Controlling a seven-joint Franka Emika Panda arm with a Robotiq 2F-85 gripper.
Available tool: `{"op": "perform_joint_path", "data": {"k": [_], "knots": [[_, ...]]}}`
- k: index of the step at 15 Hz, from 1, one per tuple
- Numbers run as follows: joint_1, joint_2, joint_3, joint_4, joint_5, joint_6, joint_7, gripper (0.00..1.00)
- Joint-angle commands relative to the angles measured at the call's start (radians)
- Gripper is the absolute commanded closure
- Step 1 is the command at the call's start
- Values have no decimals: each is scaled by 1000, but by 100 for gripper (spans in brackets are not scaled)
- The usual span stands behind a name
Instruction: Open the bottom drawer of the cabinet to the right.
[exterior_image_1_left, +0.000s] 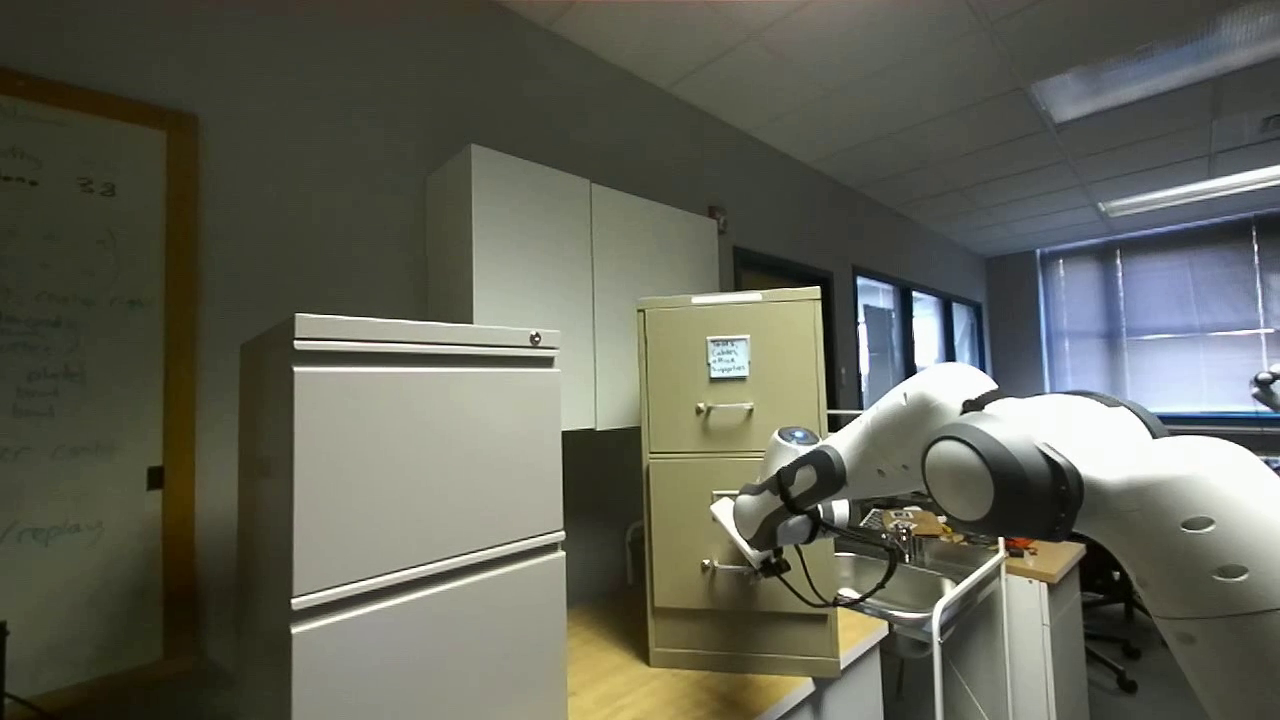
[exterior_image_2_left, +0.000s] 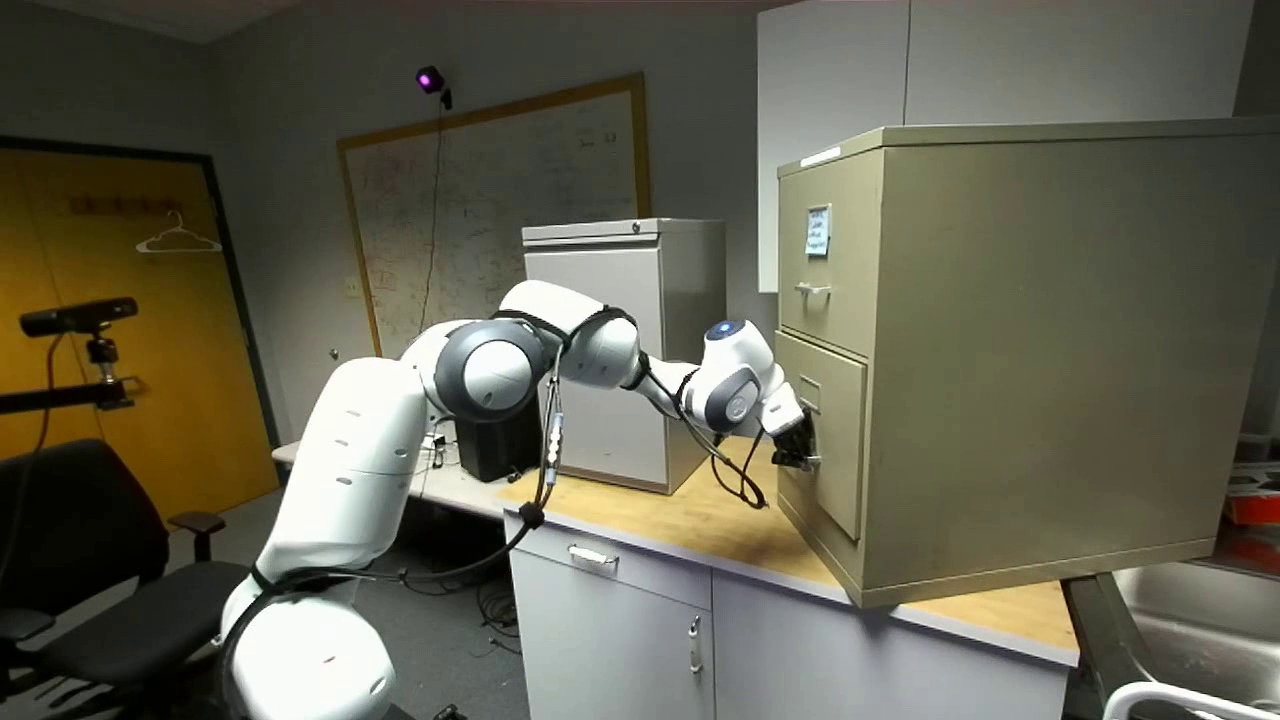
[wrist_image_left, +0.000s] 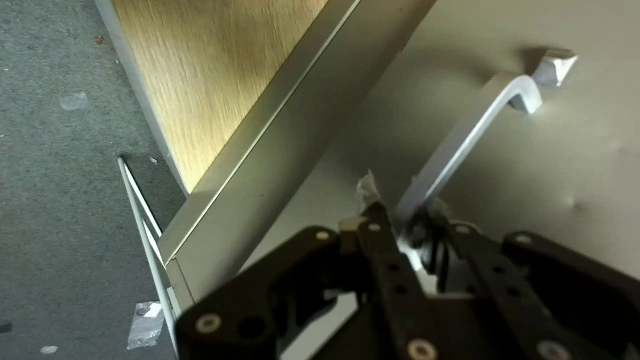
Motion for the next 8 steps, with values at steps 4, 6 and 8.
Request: {"op": "perform_joint_path", "data": {"k": [4,6,8], "knots": [[43,-187,18,-167,-37,-21,-116,96],[50,-216,14,-228,-43,5,-120,96],[58,-256,15,-301,-49,23,-120,96]]}}
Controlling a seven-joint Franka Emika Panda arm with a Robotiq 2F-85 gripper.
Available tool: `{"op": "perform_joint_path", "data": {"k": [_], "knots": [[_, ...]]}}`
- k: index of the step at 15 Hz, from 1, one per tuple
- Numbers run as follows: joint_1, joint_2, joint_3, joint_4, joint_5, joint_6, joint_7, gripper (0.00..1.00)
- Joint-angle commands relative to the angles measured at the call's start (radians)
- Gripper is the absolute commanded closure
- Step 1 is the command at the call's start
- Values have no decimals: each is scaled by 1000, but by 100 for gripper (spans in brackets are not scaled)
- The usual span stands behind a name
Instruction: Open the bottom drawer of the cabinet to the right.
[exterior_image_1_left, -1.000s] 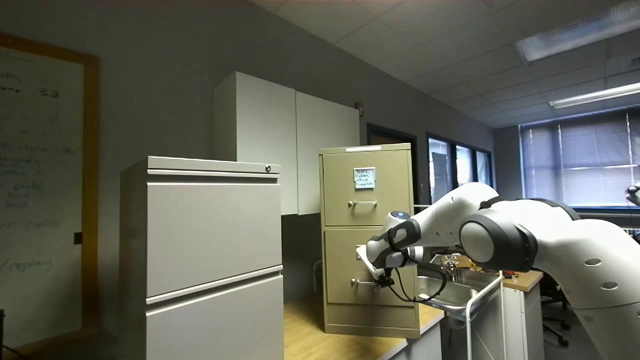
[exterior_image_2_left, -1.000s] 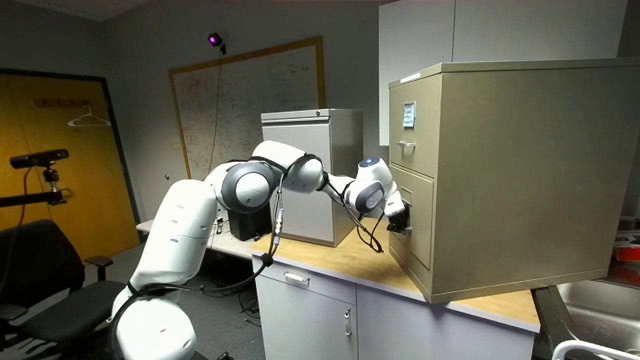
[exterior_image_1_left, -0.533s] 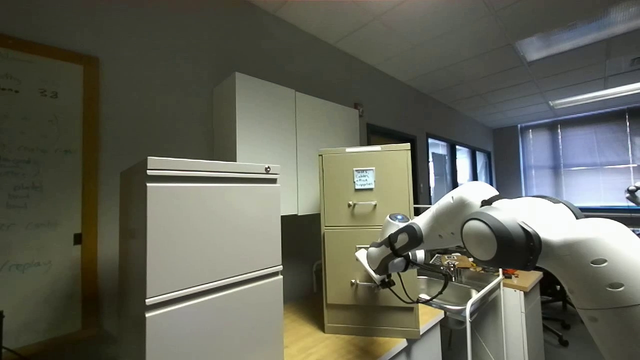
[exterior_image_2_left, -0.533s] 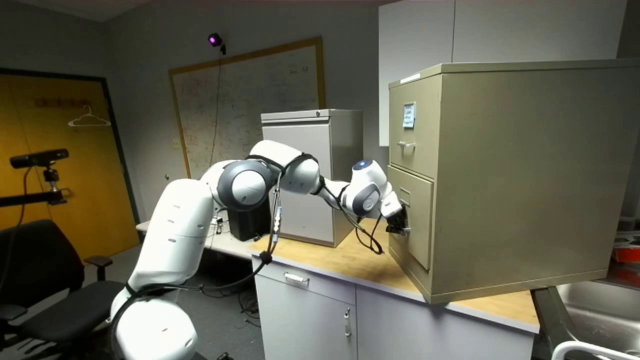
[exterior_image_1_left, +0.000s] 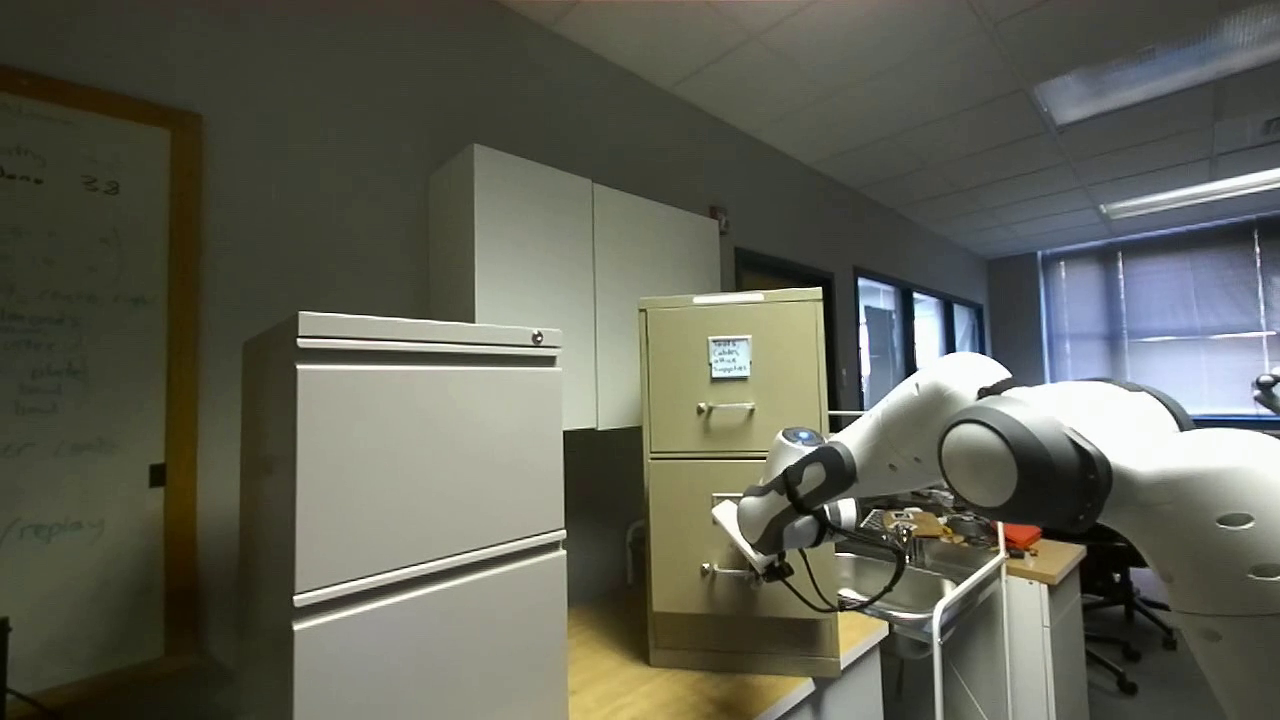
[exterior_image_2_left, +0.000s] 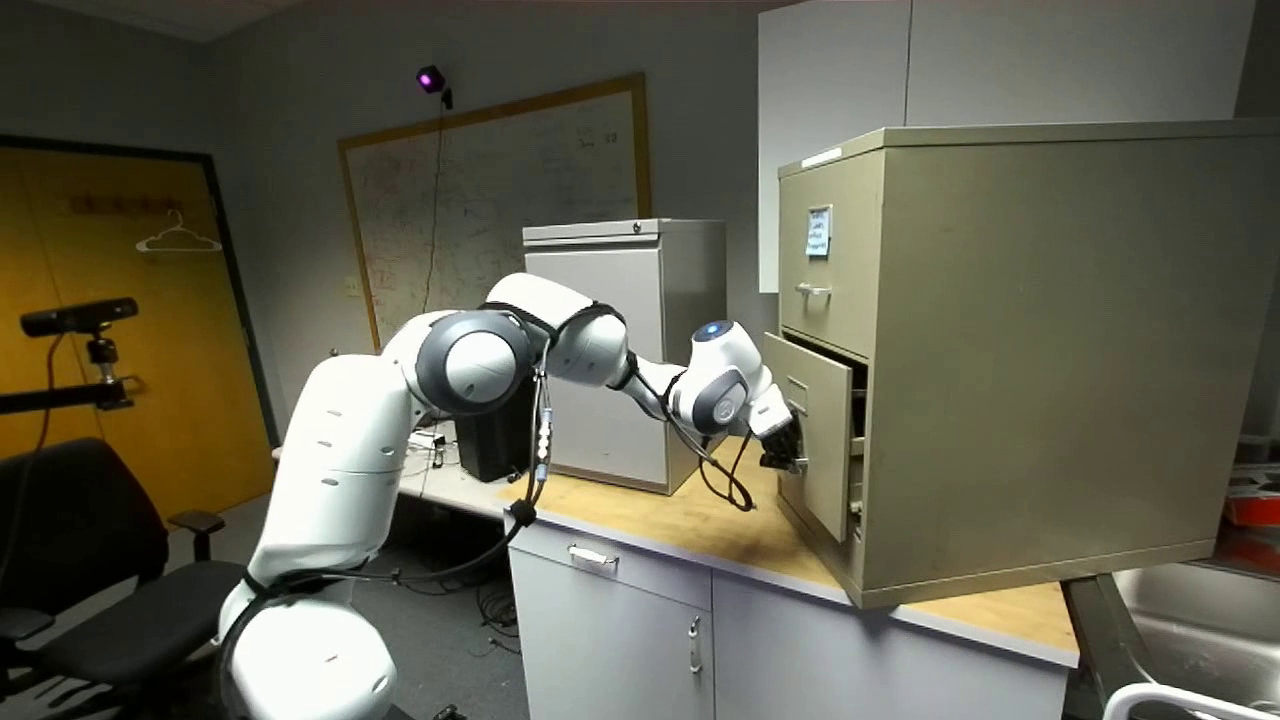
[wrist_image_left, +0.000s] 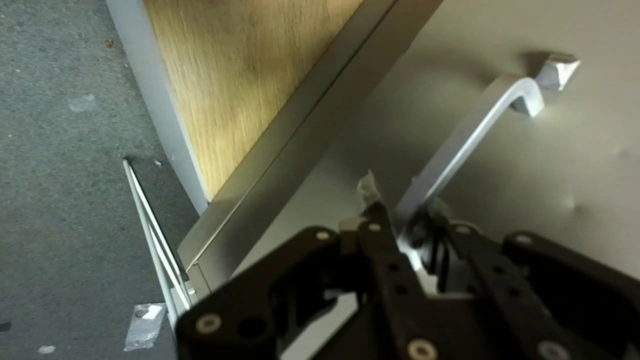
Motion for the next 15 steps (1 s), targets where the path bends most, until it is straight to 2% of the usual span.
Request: {"op": "perform_joint_path", "data": {"k": [1,7,12,15], "knots": [[41,-207,16,-230,-37,-2,-108,96],[29,-364,70,-458,22,22,-180,96],[28,-552,107,-648,9,-2,-226,96],[24,-625,128,-699,17,-43,-286,96]]}}
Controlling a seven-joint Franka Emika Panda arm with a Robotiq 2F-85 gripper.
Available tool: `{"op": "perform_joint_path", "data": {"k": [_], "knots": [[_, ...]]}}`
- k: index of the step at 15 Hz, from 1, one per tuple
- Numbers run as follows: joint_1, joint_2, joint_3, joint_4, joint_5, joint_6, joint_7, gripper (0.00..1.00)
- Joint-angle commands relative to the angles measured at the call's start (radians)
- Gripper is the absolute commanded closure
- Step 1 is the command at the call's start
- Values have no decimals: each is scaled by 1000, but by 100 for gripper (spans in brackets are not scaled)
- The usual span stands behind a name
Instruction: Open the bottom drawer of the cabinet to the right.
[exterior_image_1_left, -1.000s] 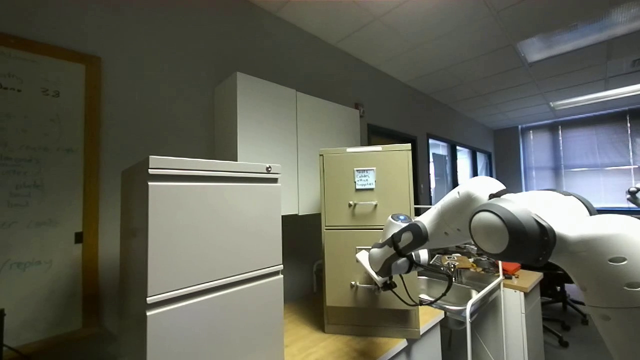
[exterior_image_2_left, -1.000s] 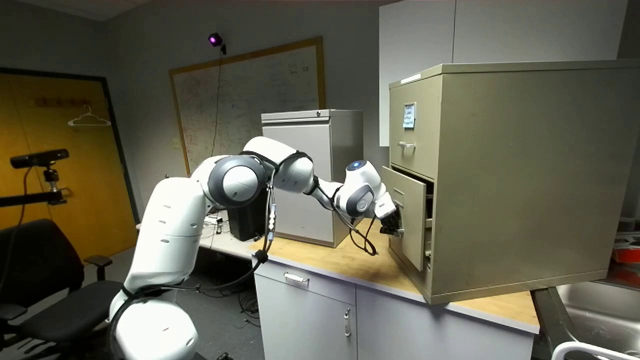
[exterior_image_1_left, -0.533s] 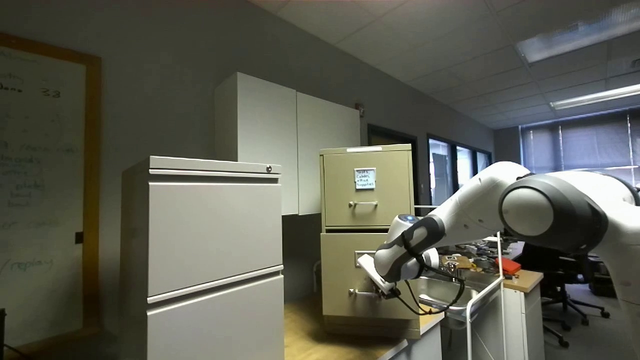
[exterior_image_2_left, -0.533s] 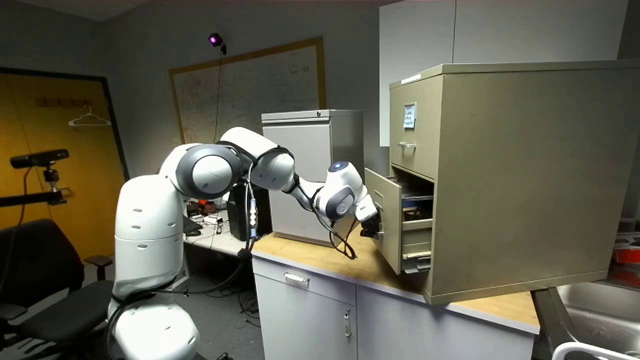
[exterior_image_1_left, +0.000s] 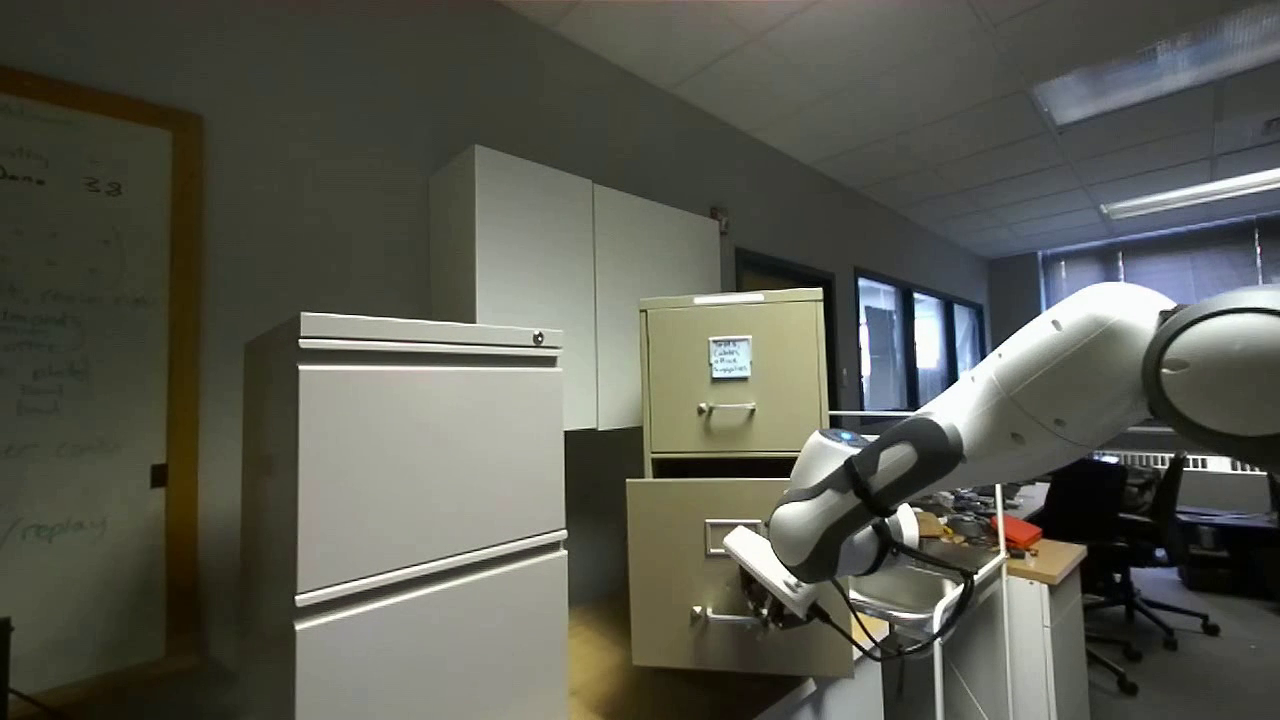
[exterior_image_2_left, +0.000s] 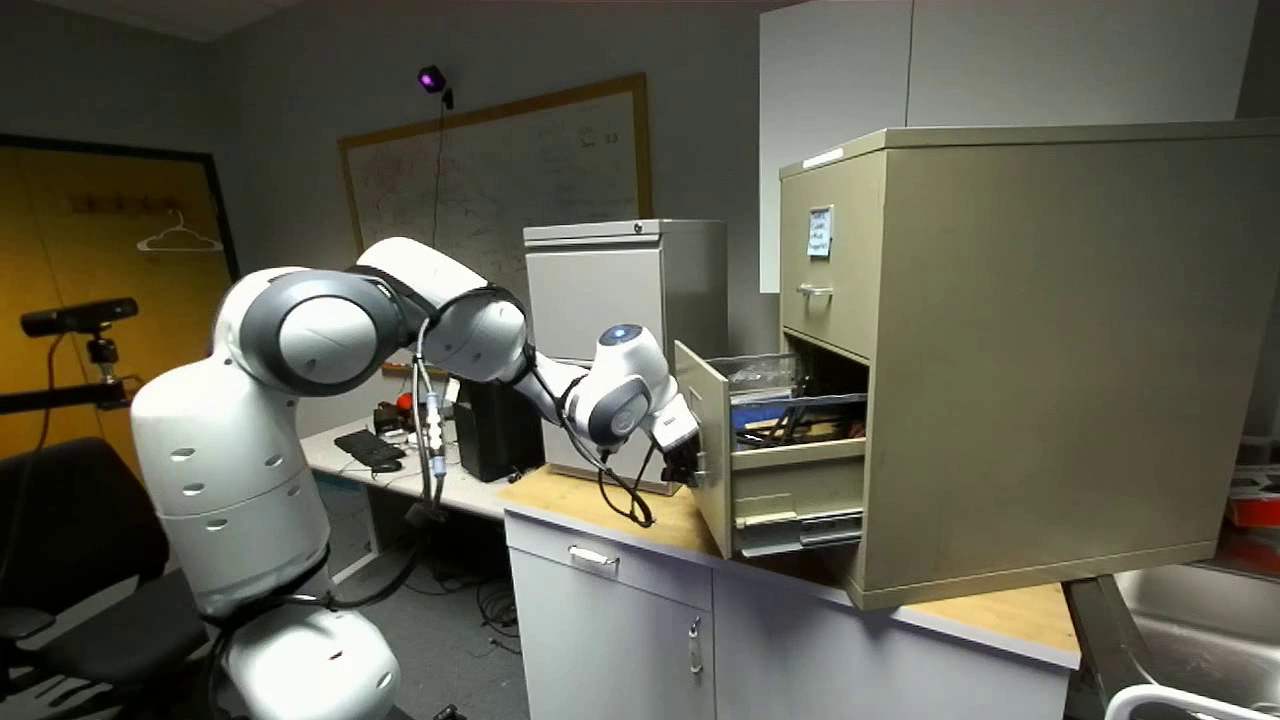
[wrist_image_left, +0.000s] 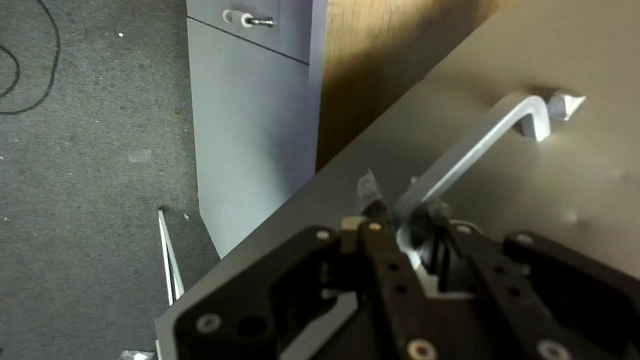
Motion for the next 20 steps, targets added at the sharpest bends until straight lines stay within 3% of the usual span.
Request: {"op": "perform_joint_path", "data": {"k": [1,7,11,14,15,17,20], "knots": [[-12,-179,12,-132,4,-107,-178,96],[-16,-223,26,-119,-14,-229,-383,96],[-18,-214,24,-105,-18,-223,-396,96],[-45,-225,48,-91,-82,-202,-335,96],[-56,-232,60,-87,-117,-197,-313,58],[-81,-255,87,-84,-191,-190,-266,52],[-98,-279,114,-84,-253,-204,-223,30]]}}
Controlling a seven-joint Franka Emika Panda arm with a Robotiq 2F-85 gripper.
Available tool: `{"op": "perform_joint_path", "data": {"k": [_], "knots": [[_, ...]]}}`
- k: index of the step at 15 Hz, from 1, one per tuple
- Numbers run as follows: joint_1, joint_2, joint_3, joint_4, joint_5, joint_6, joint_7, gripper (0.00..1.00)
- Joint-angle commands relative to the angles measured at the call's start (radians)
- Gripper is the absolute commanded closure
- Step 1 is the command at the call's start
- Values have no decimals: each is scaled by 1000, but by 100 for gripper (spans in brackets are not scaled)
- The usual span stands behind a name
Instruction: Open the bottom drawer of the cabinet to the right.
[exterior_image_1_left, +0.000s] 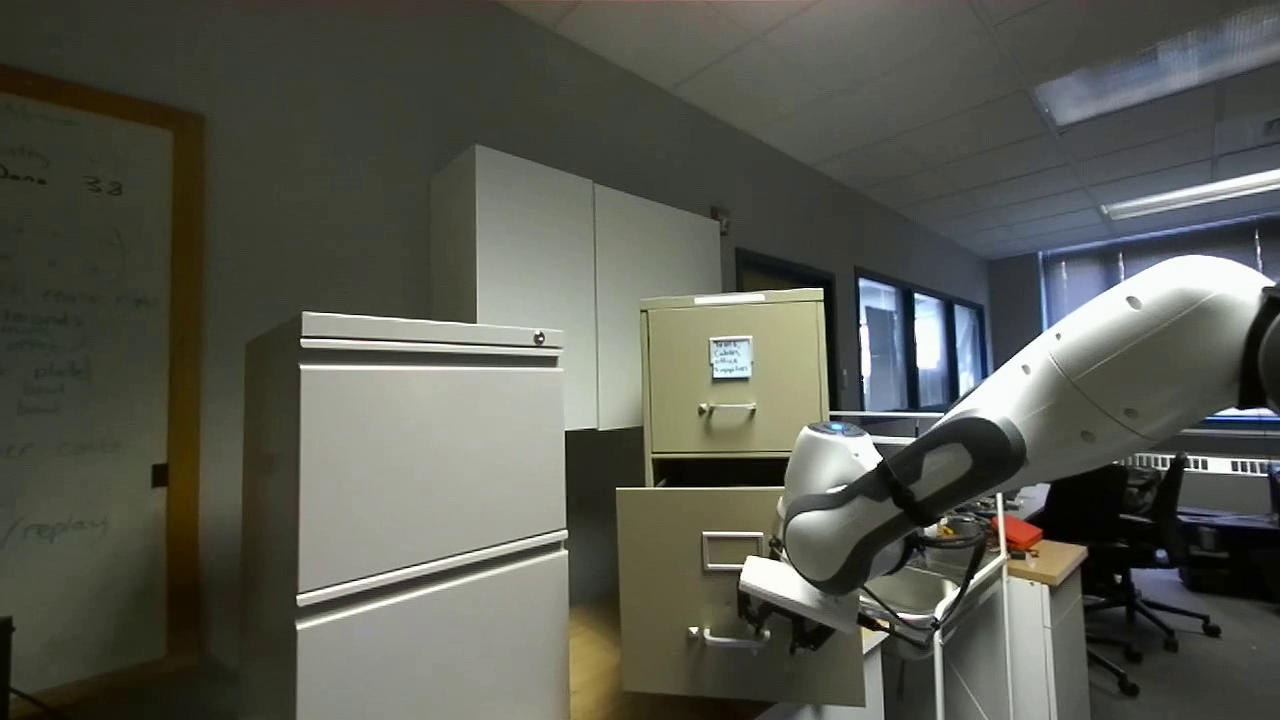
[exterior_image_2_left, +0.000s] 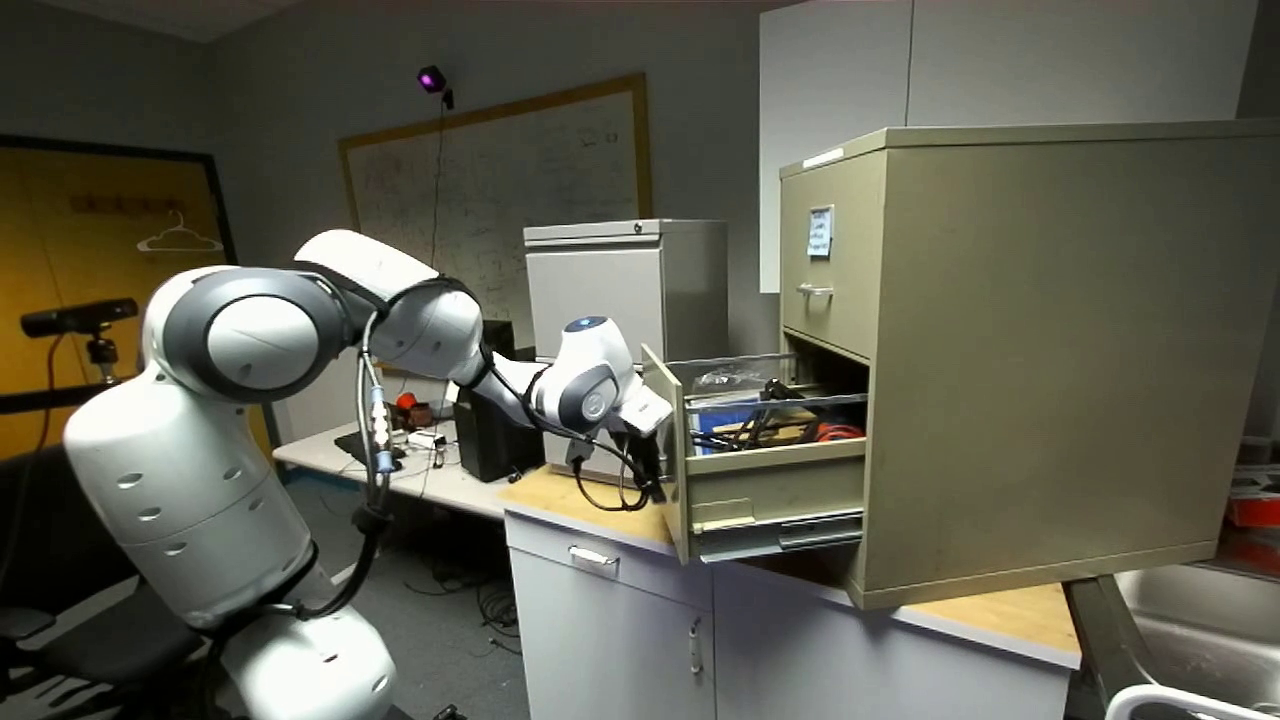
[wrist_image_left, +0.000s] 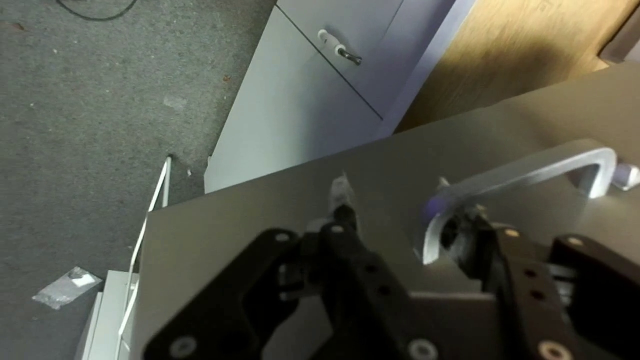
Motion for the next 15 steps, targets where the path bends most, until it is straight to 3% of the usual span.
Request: {"op": "perform_joint_path", "data": {"k": [1,4,15], "knots": [[-65,-140,25,9,-114,-38,-6,22],[-68,-138,31,14,-137,-55,17,2],[-64,-149,45,6,-196,-92,27,0]]}}
